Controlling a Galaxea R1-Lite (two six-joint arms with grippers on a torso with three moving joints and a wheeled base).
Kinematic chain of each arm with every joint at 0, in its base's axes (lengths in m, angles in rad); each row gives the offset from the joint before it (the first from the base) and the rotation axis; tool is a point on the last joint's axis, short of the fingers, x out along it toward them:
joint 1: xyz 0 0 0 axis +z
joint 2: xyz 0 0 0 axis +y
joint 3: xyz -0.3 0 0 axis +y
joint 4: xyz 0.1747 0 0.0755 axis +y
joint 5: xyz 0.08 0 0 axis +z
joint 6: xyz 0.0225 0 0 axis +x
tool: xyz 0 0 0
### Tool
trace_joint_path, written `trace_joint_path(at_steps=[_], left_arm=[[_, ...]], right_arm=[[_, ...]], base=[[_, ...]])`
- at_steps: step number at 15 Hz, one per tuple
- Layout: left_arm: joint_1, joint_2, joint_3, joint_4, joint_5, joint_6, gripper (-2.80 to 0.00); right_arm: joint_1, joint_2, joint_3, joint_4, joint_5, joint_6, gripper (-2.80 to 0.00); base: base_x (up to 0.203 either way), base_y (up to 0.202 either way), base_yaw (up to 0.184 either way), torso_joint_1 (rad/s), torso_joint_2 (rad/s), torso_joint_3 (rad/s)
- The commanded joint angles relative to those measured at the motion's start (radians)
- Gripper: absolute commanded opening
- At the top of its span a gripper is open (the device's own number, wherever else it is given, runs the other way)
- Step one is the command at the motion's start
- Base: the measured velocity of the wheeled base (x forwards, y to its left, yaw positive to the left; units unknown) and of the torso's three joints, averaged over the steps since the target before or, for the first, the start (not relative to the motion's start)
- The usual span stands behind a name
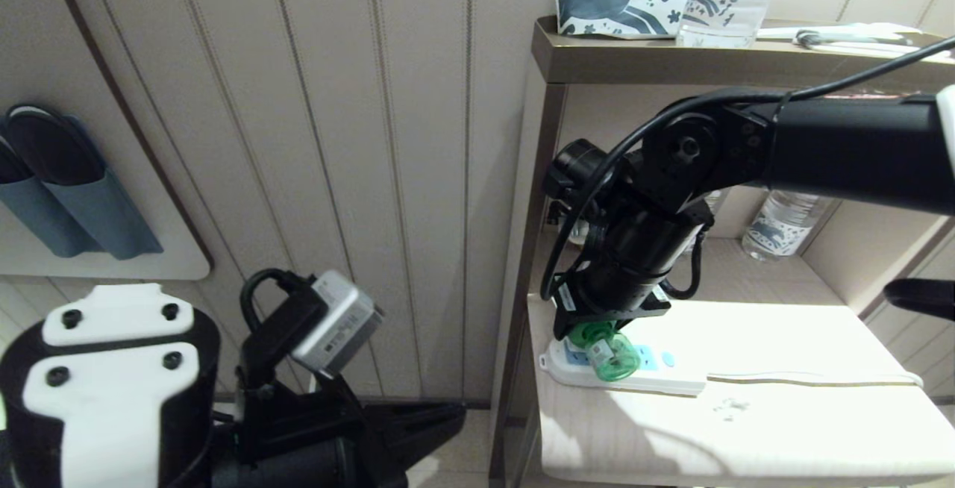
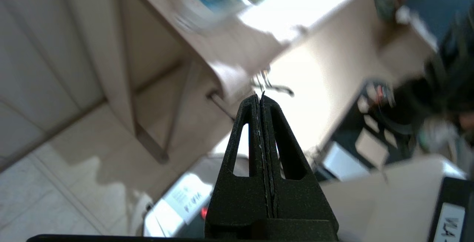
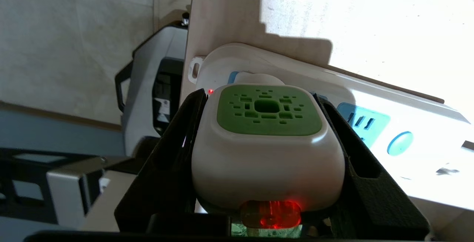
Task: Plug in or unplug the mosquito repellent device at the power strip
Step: Hold the socket with your left hand and unplug it with your right hand
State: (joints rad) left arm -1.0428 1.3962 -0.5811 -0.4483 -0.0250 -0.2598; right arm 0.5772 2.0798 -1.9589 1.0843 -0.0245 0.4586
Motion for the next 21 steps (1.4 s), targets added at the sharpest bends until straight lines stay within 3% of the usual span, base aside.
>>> trace_joint_path(at_steps=[1,5,9,13,21], left_arm=[[-0.075,0.078,-0.005,-0.003,0.026,0.0,-2.8],[-0.115,0.158,-0.036,-0.009,0.056,-0.006,-2.8],[-0.143,0.263,-0.053,-0.161,0.083,-0.005,-2.8],[-0.232,0.446,-0.09,-0.277,0.283,-0.002,-2.8],[-0.22,0.522,-0.116,-0.377,0.42,-0.002,-2.8]], right_arm=[[0.003,0.0,0.0,0.002,-0.005,0.026,-2.8],[0.015,-0.009,-0.001,0.0,-0.006,0.059,-2.8],[0.048,-0.007,-0.001,-0.043,-0.01,0.099,-2.8],[0.053,0.002,-0.001,-0.043,-0.011,0.103,-2.8],[0.042,0.003,0.002,-0.046,-0.008,0.107,-2.8]], base=[[0.0,0.0,0.0,0.0,0.0,0.0],[0.0,0.0,0.0,0.0,0.0,0.0],[0.0,0.0,0.0,0.0,0.0,0.0],[0.0,0.0,0.0,0.0,0.0,0.0],[0.0,0.0,0.0,0.0,0.0,0.0]])
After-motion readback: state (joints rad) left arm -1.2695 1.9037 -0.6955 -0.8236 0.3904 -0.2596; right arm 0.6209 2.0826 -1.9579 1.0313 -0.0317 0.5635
